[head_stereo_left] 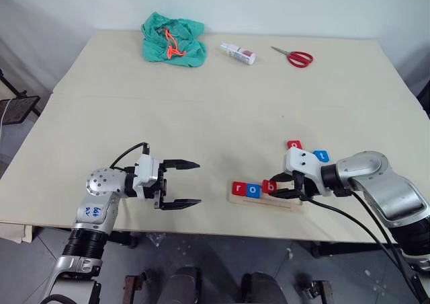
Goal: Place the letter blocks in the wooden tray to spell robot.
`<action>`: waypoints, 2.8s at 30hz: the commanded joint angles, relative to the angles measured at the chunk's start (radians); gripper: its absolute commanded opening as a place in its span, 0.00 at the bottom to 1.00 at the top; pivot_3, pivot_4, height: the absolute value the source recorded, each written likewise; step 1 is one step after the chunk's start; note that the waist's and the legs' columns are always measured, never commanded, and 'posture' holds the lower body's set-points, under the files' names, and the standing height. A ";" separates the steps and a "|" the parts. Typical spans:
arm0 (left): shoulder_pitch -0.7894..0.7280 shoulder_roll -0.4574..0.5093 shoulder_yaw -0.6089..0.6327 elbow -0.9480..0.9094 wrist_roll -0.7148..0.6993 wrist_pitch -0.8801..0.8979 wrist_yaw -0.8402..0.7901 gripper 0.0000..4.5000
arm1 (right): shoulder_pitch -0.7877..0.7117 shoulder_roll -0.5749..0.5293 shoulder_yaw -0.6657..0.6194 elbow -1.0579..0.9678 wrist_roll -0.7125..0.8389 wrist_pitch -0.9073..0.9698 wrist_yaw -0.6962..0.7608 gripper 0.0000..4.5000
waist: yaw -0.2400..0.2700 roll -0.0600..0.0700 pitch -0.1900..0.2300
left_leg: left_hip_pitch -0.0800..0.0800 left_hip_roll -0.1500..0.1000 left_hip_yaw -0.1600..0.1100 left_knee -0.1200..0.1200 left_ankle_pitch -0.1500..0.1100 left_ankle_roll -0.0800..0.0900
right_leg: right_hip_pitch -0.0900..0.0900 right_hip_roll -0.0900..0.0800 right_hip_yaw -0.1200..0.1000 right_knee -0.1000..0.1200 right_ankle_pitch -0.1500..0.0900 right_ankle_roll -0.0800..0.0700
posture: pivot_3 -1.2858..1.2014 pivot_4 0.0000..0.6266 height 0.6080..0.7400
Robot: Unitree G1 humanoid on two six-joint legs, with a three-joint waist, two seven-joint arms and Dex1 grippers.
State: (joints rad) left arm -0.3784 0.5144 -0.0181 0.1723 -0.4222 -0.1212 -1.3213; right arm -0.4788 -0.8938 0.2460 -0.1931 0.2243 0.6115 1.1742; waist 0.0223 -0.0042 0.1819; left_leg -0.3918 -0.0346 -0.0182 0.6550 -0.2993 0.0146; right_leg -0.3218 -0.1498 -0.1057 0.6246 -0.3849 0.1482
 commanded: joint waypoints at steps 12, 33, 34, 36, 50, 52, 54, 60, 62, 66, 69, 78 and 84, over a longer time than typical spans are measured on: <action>0.000 0.004 0.008 -0.030 -0.004 -0.003 0.024 1.00 | 0.019 -0.013 0.000 -0.046 -0.014 -0.008 0.019 0.49 | 0.000 0.000 0.000 | 0.000 0.000 0.000 0.000 0.000 0.000 | 0.000 0.000 0.000 0.000 0.000 0.000 | 0.52 0.24 1.00; -0.062 -0.035 -0.008 0.059 0.011 -0.037 0.006 1.00 | 0.189 -0.075 -0.220 -0.217 0.084 0.150 -0.105 0.71 | 0.004 -0.001 0.000 | 0.000 0.000 0.000 -0.001 0.000 0.000 | 0.000 0.000 -0.001 0.000 0.000 0.000 | 0.52 0.24 1.00; -0.065 -0.037 -0.009 0.063 0.012 -0.039 0.005 1.00 | 0.190 -0.077 -0.211 -0.216 0.079 0.155 -0.113 0.64 | 0.002 -0.001 0.000 | 0.000 0.000 0.000 0.000 0.000 0.000 | 0.000 0.000 0.000 0.000 0.000 0.000 | 0.52 0.24 1.00; -0.068 -0.040 -0.009 0.067 0.012 -0.042 0.000 1.00 | 0.192 -0.083 -0.187 -0.209 0.069 0.183 -0.125 0.47 | -0.002 0.000 0.000 | 0.000 0.000 0.001 0.000 0.000 0.000 | 0.000 0.000 0.000 0.000 0.000 0.000 | 0.52 0.24 1.00; -0.048 -0.029 0.000 0.048 0.009 -0.036 -0.003 1.00 | 0.117 -0.019 -0.066 -0.167 0.062 0.162 -0.139 0.00 | 0.001 0.000 0.000 | 0.000 0.000 0.000 0.000 0.000 0.000 | 0.000 0.000 0.000 0.000 0.000 0.000 | 0.52 0.24 1.00; -0.046 -0.029 0.000 0.046 0.009 -0.036 0.000 1.00 | 0.103 -0.012 -0.055 -0.157 0.059 0.160 -0.143 0.00 | 0.001 0.000 0.000 | 0.000 0.000 0.000 0.000 0.000 0.000 | 0.000 0.000 0.000 0.000 0.000 0.000 | 0.52 0.24 1.00; -0.044 -0.028 0.000 0.045 0.009 -0.037 0.002 1.00 | 0.093 -0.012 -0.055 -0.152 0.059 0.160 -0.144 0.00 | 0.000 -0.001 0.000 | 0.000 0.000 0.000 0.000 0.000 0.000 | 0.000 0.000 0.000 0.000 0.000 0.000 | 0.52 0.24 1.00; -0.042 -0.029 0.002 0.049 0.009 -0.041 0.004 1.00 | 0.122 -0.048 -0.172 -0.206 0.109 0.185 -0.150 0.00 | 0.002 -0.001 0.000 | 0.000 0.000 0.000 0.000 0.000 0.000 | 0.000 0.000 0.000 0.000 0.000 0.000 | 0.52 0.24 1.00; -0.044 -0.031 0.001 0.054 0.009 -0.042 0.003 1.00 | 0.154 -0.048 -0.230 -0.221 0.131 0.200 -0.166 0.00 | 0.004 -0.001 0.000 | 0.000 0.000 0.000 0.000 0.000 0.000 | 0.000 0.000 0.000 0.000 0.000 0.000 | 0.52 0.24 1.00; -0.054 -0.040 -0.007 0.071 0.011 -0.047 -0.006 1.00 | 0.234 0.012 -0.384 -0.201 0.163 0.157 -0.243 0.08 | 0.004 -0.001 0.000 | 0.000 0.000 0.000 -0.001 0.000 0.000 | 0.001 0.000 -0.001 0.000 0.000 0.000 | 0.52 0.24 1.00; -0.067 -0.044 -0.010 0.087 0.011 -0.051 -0.017 1.00 | 0.269 0.079 -0.472 -0.193 0.167 0.149 -0.337 0.28 | 0.002 -0.001 0.000 | 0.000 0.000 0.000 -0.001 0.000 0.000 | 0.000 0.000 0.000 0.000 0.000 0.000 | 0.52 0.24 1.00; -0.097 -0.038 -0.005 0.135 0.008 -0.059 -0.068 1.00 | 0.420 0.225 -0.663 -0.310 0.226 0.197 -0.524 0.99 | 0.002 -0.001 0.000 | 0.001 -0.001 0.000 -0.002 0.000 0.000 | 0.000 0.000 0.000 0.001 0.000 0.000 | 0.52 0.24 1.00; -0.121 -0.036 0.004 0.208 0.012 -0.080 -0.102 1.00 | 0.538 0.290 -0.722 -0.382 0.257 0.138 -0.559 0.99 | 0.002 0.000 0.000 | 0.001 -0.001 0.001 -0.002 0.000 0.000 | 0.000 0.000 0.000 0.001 0.000 0.000 | 0.52 0.24 1.00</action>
State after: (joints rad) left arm -0.4823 0.4750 -0.0267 0.3754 -0.4086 -0.1796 -1.4104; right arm 0.0511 -0.6055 -0.4408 -0.5239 0.4574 0.7833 0.6221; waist 0.0243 -0.0047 0.1821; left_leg -0.3906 -0.0353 -0.0173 0.6531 -0.2993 0.0147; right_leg -0.3218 -0.1499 -0.1052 0.6258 -0.3849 0.1482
